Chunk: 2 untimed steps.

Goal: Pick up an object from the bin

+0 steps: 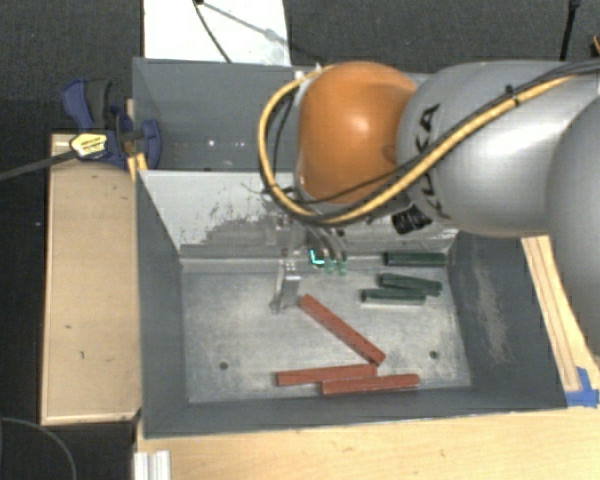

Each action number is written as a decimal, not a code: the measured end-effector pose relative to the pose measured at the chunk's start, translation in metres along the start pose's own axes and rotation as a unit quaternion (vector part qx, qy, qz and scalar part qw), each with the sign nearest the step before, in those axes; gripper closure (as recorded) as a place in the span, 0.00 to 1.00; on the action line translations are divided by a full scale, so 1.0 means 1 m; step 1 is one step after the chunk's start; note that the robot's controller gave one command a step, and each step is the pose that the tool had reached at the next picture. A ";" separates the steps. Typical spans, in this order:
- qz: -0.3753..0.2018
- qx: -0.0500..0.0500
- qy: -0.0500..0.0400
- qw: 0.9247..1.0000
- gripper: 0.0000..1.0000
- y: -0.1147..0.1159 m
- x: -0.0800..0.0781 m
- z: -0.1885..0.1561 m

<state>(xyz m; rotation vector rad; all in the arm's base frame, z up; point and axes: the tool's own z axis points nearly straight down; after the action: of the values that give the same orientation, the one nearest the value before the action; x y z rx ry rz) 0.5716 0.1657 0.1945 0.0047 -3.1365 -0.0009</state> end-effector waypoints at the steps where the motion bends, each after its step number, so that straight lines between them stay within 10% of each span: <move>1: -0.110 0.001 0.000 0.994 0.00 -0.051 0.021 0.128; 2: -0.156 0.003 -0.003 0.988 0.00 -0.141 0.020 0.120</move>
Offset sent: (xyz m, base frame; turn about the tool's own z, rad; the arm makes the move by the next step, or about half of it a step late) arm -0.0199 -0.0491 -0.1245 -0.2227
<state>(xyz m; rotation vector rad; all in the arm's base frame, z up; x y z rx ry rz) 0.5518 0.0250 0.0744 0.4964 -3.1024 0.0058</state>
